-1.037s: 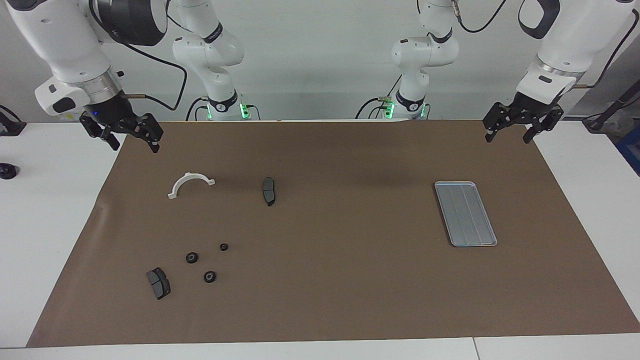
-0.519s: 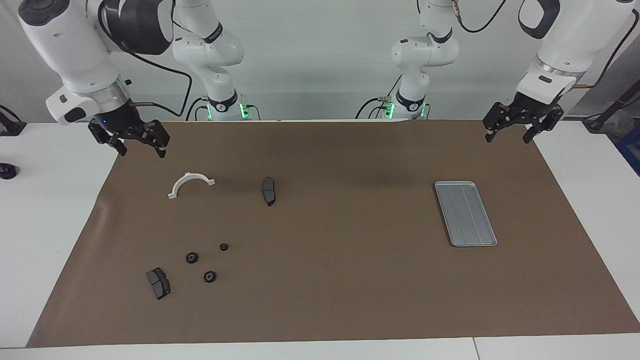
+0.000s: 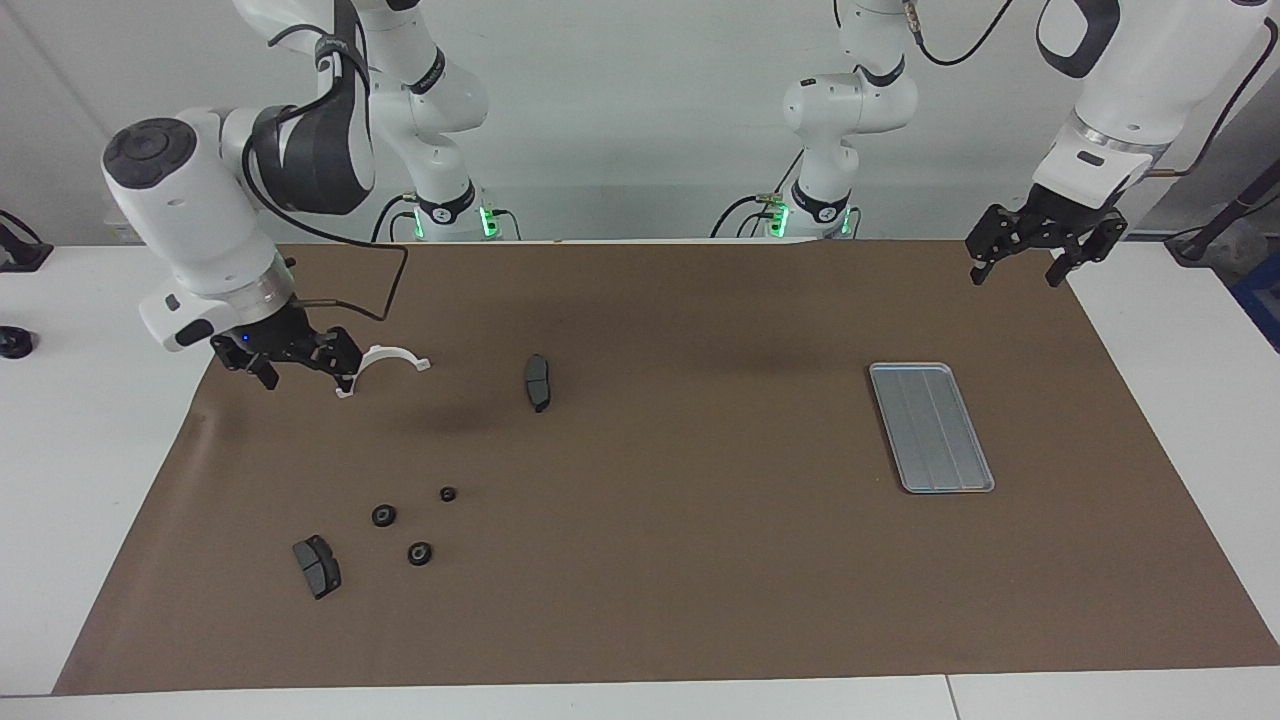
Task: Pick bearing gear from pile to tray
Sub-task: 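Reach the right gripper over the small black bearings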
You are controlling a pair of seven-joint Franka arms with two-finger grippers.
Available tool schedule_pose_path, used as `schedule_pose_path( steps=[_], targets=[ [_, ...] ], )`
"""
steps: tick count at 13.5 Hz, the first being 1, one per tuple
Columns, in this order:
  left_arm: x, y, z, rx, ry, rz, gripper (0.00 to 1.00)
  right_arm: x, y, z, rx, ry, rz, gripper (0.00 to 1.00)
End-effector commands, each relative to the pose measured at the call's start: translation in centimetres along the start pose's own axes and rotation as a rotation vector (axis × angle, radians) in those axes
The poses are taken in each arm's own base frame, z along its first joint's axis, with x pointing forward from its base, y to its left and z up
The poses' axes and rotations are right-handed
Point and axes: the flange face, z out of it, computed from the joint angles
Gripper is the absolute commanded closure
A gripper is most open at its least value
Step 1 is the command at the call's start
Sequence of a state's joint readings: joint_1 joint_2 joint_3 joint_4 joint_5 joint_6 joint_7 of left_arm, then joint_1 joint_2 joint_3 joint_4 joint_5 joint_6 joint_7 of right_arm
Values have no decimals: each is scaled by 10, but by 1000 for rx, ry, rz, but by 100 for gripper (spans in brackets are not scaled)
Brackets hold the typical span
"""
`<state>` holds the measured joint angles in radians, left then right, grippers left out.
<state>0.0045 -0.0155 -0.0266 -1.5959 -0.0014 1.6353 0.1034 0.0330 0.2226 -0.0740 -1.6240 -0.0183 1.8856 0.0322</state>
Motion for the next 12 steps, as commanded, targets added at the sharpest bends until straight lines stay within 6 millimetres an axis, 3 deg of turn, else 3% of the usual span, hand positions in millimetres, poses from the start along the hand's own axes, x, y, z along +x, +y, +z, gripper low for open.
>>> schedule_pose_path(
  steps=[1, 8, 12],
  targets=[
    [-7, -1, -1, -7, 7, 1, 0, 14, -1, 26, -2, 16, -14, 0],
    [-7, -2, -1, -7, 7, 0, 0, 41, -7, 95, -8, 57, -24, 0],
    [-7, -1, -1, -7, 7, 1, 0, 55, -14, 145, -14, 71, -28, 0]
  ],
)
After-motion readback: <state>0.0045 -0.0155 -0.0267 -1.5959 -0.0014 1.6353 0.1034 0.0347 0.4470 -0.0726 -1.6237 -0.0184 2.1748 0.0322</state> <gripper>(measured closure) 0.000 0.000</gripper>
